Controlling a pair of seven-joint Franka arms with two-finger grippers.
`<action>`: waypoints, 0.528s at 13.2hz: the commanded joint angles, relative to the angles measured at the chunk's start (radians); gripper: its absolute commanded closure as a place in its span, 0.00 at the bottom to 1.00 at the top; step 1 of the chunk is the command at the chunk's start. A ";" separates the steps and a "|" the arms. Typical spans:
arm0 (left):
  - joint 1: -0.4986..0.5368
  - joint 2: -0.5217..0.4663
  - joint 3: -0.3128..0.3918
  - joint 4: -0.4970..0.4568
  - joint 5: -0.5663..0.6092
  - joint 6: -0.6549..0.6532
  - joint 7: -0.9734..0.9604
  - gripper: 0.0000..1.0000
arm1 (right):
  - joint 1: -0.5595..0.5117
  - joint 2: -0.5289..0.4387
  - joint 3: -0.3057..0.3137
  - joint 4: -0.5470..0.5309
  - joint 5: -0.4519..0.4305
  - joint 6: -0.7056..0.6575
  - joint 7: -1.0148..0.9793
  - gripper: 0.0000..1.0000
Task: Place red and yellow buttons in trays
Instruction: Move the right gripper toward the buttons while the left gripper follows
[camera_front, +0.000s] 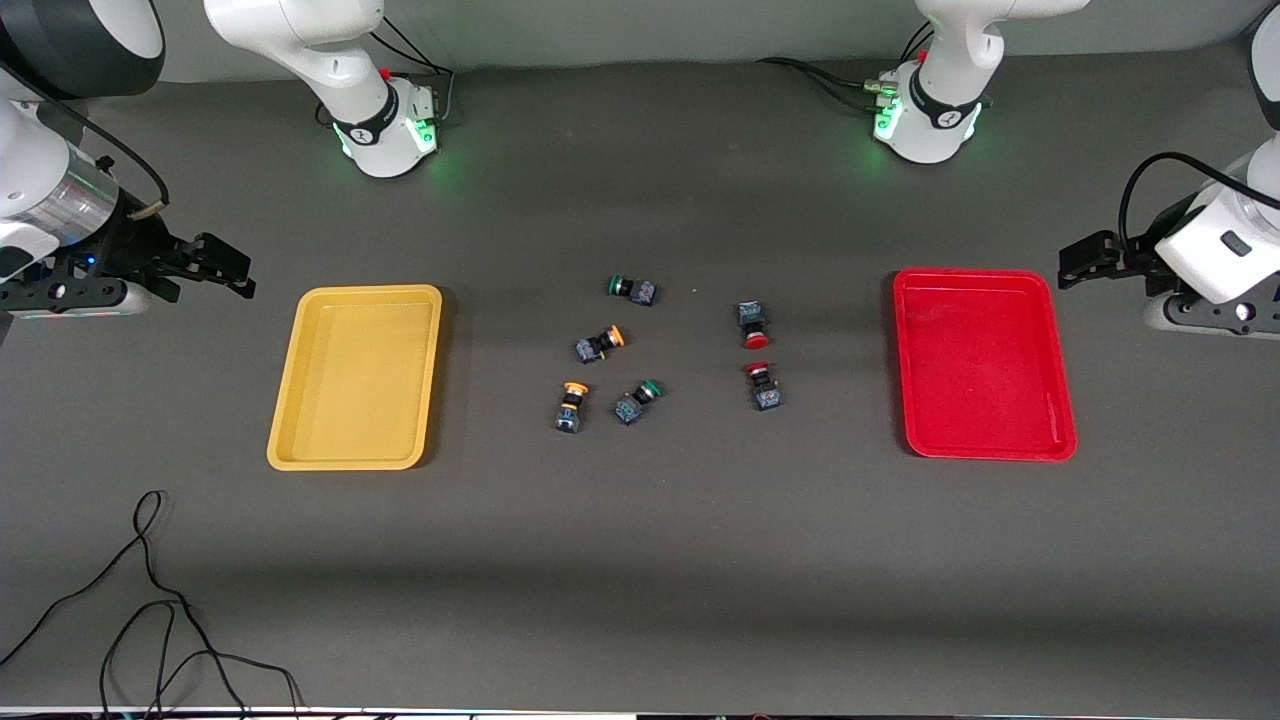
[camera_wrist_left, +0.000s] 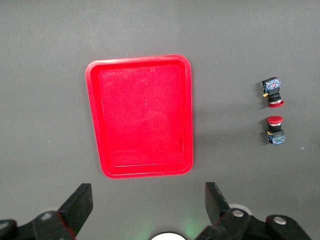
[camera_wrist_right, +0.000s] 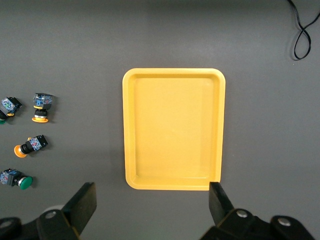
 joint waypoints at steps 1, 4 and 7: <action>-0.017 0.000 0.014 0.009 0.006 0.002 0.006 0.00 | -0.008 -0.002 0.001 0.009 0.016 -0.021 -0.023 0.00; -0.017 0.000 0.014 0.009 0.006 0.005 0.005 0.00 | 0.002 0.025 0.015 0.024 0.033 -0.023 0.006 0.00; -0.021 0.000 0.011 0.009 0.007 0.005 0.000 0.00 | 0.002 0.061 0.156 0.021 0.053 -0.008 0.207 0.00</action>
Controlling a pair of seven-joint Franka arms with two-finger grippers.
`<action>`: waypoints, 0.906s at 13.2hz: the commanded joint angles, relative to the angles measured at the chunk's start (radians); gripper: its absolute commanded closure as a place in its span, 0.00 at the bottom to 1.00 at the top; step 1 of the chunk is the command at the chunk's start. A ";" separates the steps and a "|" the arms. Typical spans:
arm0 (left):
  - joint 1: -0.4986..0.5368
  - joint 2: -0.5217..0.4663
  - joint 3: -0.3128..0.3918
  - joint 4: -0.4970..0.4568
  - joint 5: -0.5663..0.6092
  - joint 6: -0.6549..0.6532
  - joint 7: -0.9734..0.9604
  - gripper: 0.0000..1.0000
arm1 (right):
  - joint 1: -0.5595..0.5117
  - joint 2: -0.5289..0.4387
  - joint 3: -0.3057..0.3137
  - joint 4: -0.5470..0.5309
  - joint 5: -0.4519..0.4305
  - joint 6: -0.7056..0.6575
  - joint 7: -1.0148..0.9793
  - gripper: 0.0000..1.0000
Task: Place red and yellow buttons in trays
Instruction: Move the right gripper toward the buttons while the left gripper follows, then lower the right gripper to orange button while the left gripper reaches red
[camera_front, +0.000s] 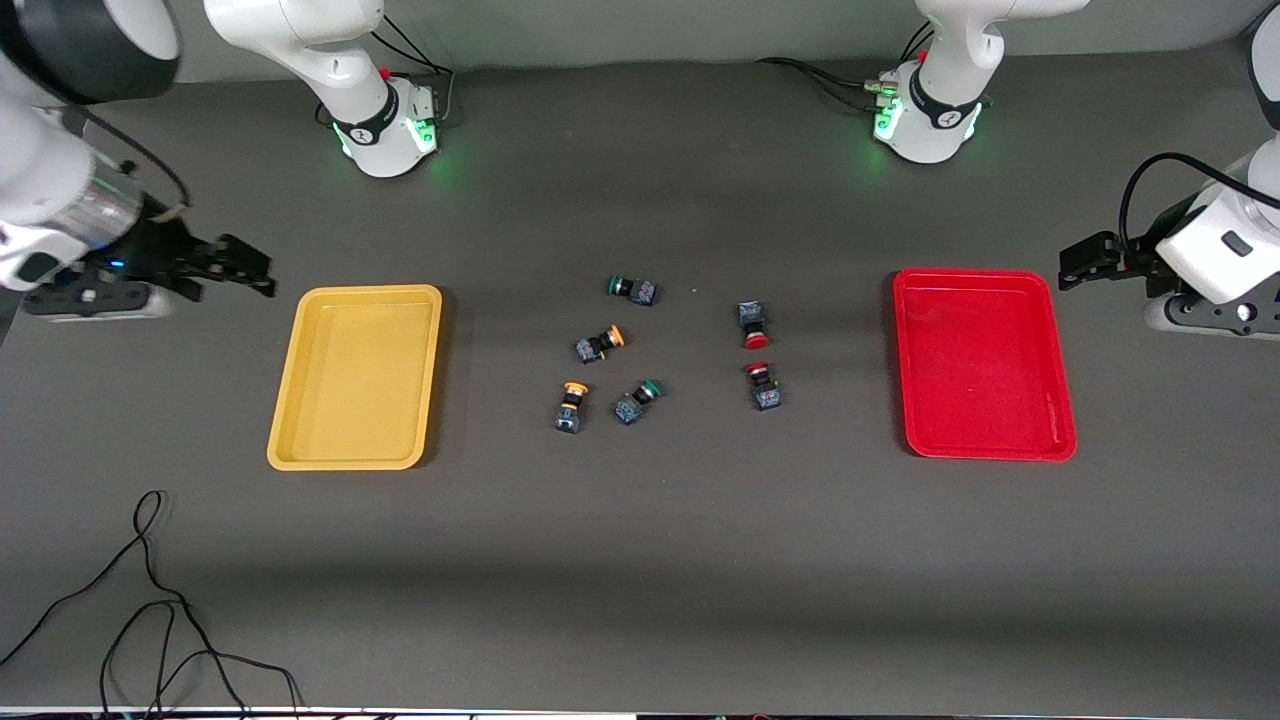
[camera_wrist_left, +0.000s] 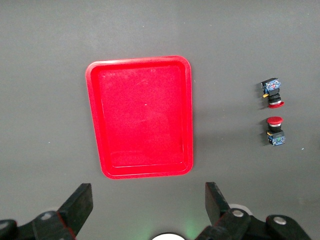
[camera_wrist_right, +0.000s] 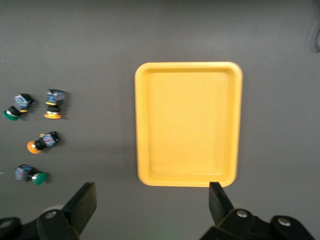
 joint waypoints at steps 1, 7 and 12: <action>-0.020 0.000 0.009 0.009 0.006 0.000 0.000 0.00 | 0.000 0.059 0.126 0.020 0.012 0.016 0.182 0.00; -0.104 -0.011 -0.006 -0.086 -0.007 0.038 -0.094 0.00 | 0.003 0.228 0.344 -0.046 0.047 0.233 0.618 0.00; -0.404 0.006 -0.024 -0.216 -0.014 0.251 -0.491 0.00 | 0.063 0.448 0.378 -0.095 0.036 0.553 0.874 0.00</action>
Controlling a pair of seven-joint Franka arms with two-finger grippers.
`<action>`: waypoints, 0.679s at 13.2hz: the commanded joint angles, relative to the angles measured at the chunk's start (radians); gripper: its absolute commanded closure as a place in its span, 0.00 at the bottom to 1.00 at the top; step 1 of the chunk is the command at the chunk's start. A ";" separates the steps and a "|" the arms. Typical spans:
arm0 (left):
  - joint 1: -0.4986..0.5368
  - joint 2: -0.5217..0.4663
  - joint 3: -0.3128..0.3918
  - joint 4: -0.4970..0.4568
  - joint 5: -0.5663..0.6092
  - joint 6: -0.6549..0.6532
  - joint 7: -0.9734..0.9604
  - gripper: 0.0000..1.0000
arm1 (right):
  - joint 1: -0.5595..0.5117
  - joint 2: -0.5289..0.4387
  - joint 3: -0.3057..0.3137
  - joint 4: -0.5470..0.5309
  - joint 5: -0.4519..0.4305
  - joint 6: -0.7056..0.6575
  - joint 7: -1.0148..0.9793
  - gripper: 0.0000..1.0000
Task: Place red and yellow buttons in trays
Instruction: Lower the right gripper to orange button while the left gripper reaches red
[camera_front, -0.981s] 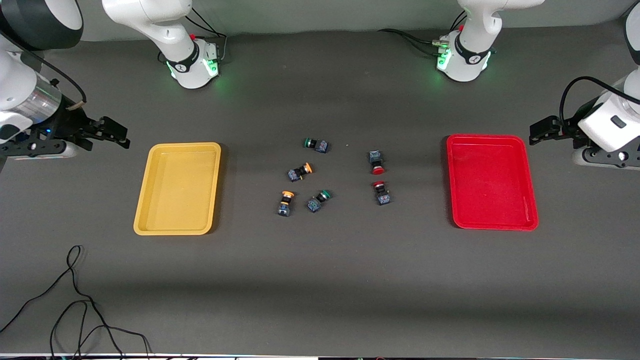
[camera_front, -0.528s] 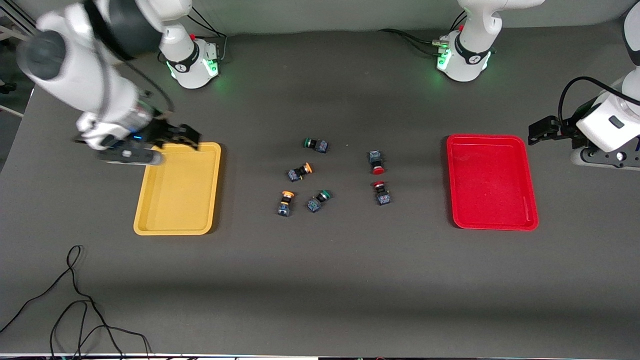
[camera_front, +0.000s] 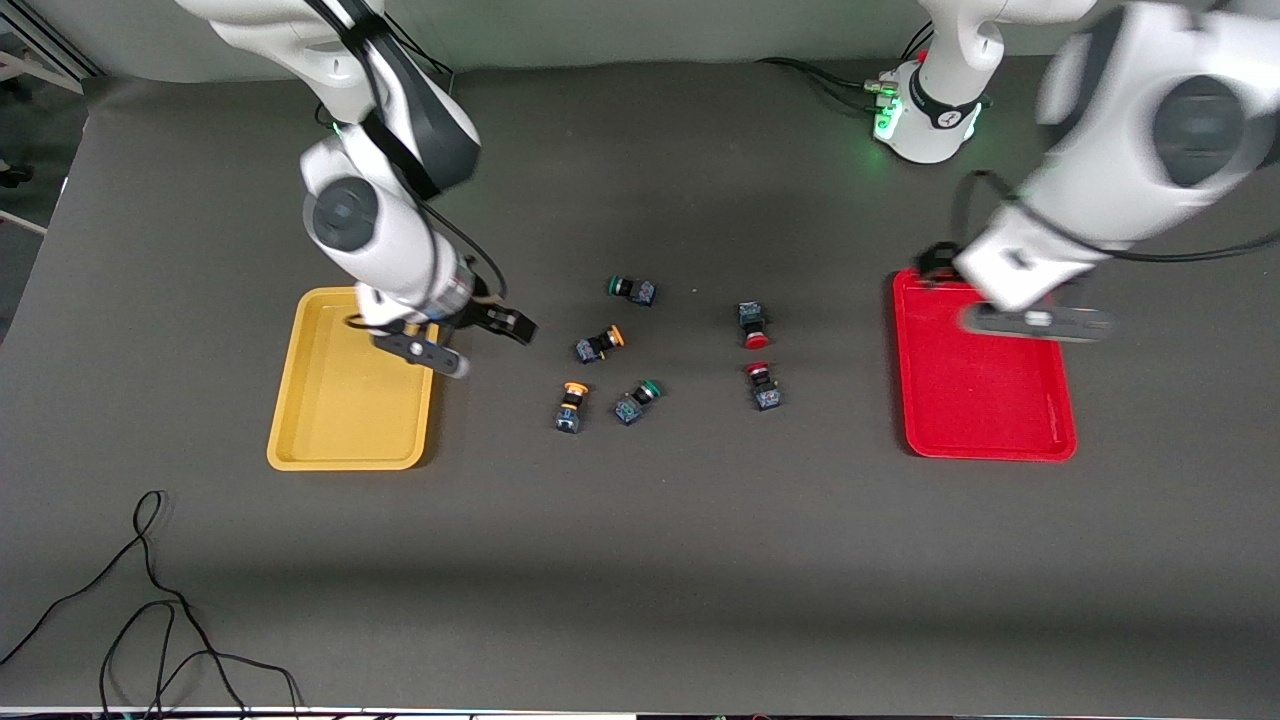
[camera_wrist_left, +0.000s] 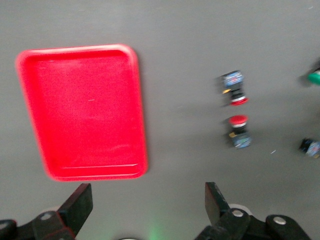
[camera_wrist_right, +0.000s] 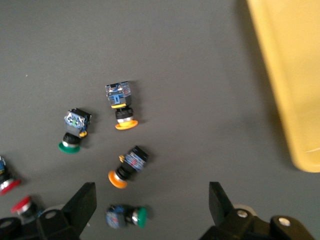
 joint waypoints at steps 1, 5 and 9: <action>-0.171 0.008 0.013 -0.065 -0.001 0.122 -0.219 0.00 | 0.032 0.124 0.004 0.019 0.000 0.109 0.125 0.00; -0.268 0.025 0.013 -0.137 -0.038 0.235 -0.275 0.00 | 0.066 0.249 0.004 0.016 -0.020 0.218 0.228 0.00; -0.308 0.066 0.011 -0.359 -0.038 0.545 -0.330 0.00 | 0.126 0.348 0.004 0.017 -0.212 0.276 0.500 0.00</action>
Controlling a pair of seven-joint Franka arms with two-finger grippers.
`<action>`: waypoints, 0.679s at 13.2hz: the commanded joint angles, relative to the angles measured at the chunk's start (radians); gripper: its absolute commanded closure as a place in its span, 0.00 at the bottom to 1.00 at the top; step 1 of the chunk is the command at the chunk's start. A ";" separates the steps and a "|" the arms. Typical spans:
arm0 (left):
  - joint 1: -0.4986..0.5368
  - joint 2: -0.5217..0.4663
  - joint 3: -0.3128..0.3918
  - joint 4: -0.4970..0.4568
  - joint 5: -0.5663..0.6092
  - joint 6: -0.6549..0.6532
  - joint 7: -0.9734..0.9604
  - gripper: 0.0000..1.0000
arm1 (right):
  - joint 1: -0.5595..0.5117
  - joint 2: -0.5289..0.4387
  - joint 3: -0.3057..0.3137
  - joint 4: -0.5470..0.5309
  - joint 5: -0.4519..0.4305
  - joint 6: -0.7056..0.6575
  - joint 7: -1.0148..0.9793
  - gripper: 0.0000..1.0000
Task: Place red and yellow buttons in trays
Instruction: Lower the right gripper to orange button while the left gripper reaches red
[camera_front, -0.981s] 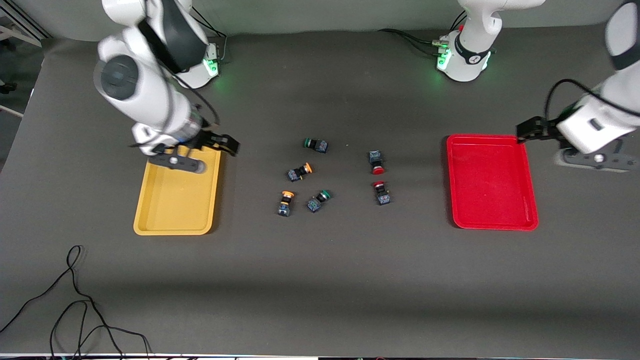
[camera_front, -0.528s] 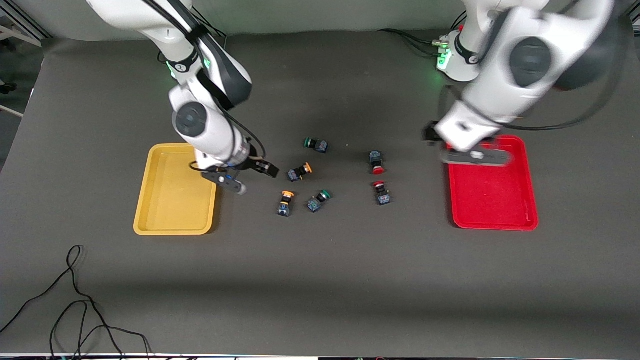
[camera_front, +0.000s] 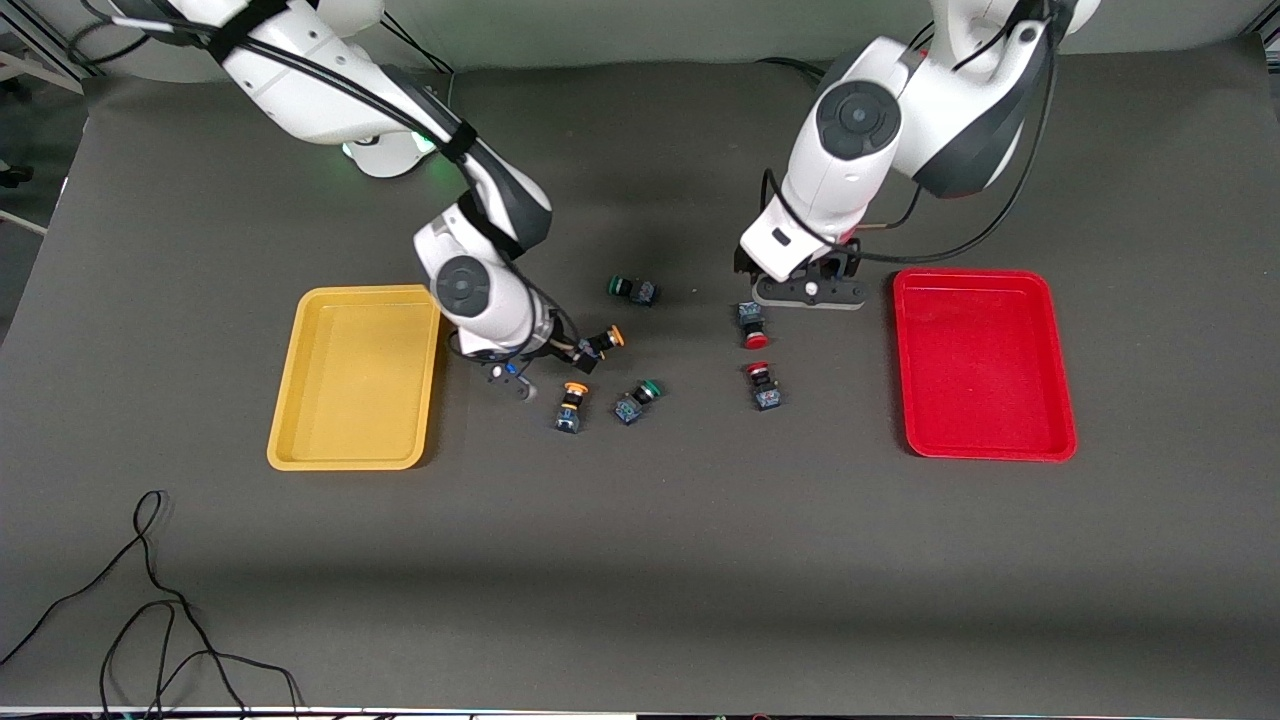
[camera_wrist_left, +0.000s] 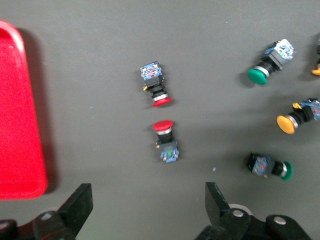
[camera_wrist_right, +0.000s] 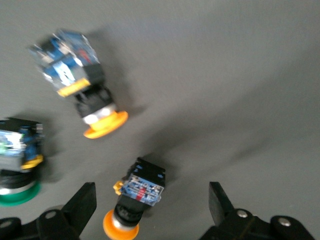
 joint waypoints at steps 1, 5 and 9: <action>-0.047 0.057 0.018 -0.137 -0.009 0.207 -0.058 0.00 | 0.024 0.068 0.002 0.017 -0.117 0.048 0.172 0.00; -0.095 0.264 0.019 -0.139 0.006 0.415 -0.150 0.00 | 0.030 0.088 0.003 0.011 -0.117 0.094 0.195 0.07; -0.112 0.350 0.022 -0.138 0.008 0.499 -0.179 0.04 | 0.028 0.081 0.003 0.009 -0.118 0.091 0.195 0.88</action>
